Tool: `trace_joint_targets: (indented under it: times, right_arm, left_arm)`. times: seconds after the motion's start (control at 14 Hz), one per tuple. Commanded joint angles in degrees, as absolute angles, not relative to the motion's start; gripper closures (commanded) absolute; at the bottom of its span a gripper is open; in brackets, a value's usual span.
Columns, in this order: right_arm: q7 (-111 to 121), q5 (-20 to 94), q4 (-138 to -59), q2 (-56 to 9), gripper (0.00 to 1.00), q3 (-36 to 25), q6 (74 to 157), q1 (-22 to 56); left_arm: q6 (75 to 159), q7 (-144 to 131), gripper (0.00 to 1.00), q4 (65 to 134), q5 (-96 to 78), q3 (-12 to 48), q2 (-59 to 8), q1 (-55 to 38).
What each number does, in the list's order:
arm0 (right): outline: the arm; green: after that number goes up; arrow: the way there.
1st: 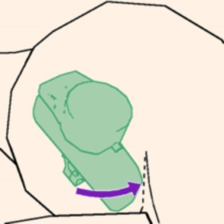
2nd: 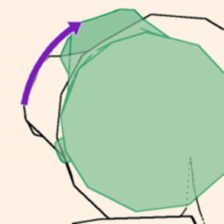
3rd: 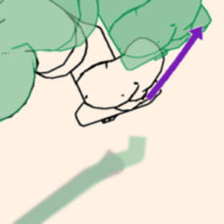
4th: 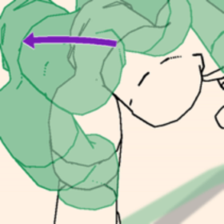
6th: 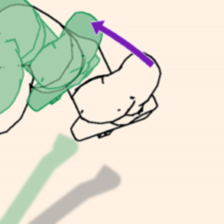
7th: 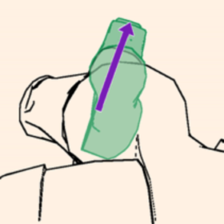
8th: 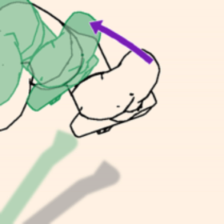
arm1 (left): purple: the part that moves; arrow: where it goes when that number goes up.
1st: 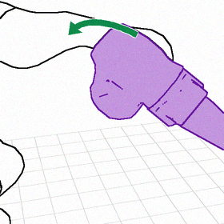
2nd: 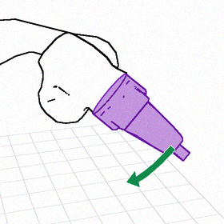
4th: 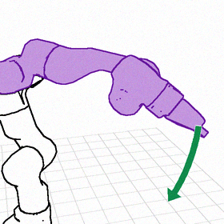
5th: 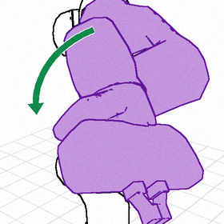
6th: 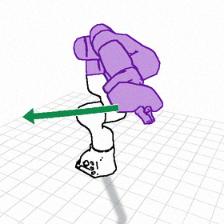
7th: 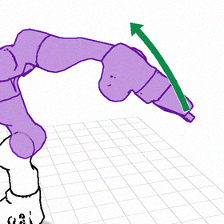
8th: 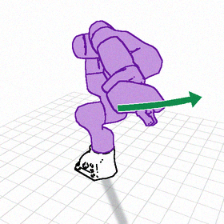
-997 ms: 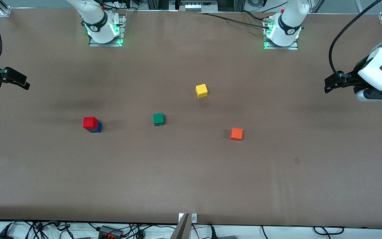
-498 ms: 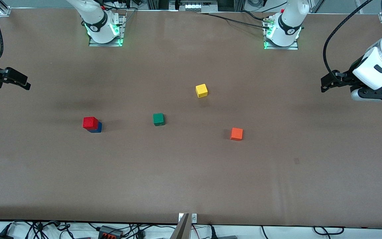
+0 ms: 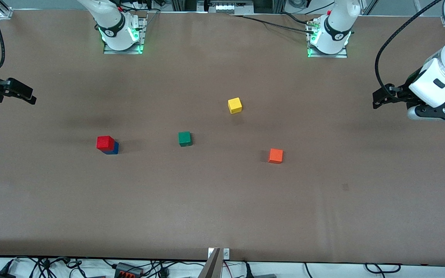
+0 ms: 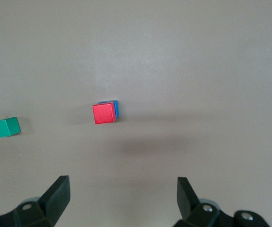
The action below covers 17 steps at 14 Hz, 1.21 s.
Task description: Pass red block to right arm, stack on blue
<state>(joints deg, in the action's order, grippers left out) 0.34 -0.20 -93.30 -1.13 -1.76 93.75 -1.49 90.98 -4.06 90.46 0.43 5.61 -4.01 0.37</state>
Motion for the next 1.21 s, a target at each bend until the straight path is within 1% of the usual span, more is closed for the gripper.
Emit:
trace_joint_targets:
  times: [0.0,0.28,0.57,1.14]
  right_arm:
    - [1.1,-0.7,-95.1,1.1,0.0,-1.5,93.7,-2.1]
    - [1.1,-0.9,-96.1,2.2,0.0,-1.4,94.2,-1.9]
    - [1.1,-0.9,-98.9,2.9,0.0,-1.2,95.9,-1.9]
    - [1.1,-0.9,-98.9,2.9,0.0,-1.1,95.8,-1.8]
  left_arm:
    - [90.4,-4.7,0.0,88.8,1.1,5.8,-4.7,0.2]
    - [90.3,-4.7,0.0,88.8,1.1,6.0,-4.7,0.0]
    - [90.0,-4.5,0.0,88.8,1.1,6.2,-4.6,0.0]
    - [90.0,-4.7,0.0,88.8,1.1,6.6,-4.6,0.1]
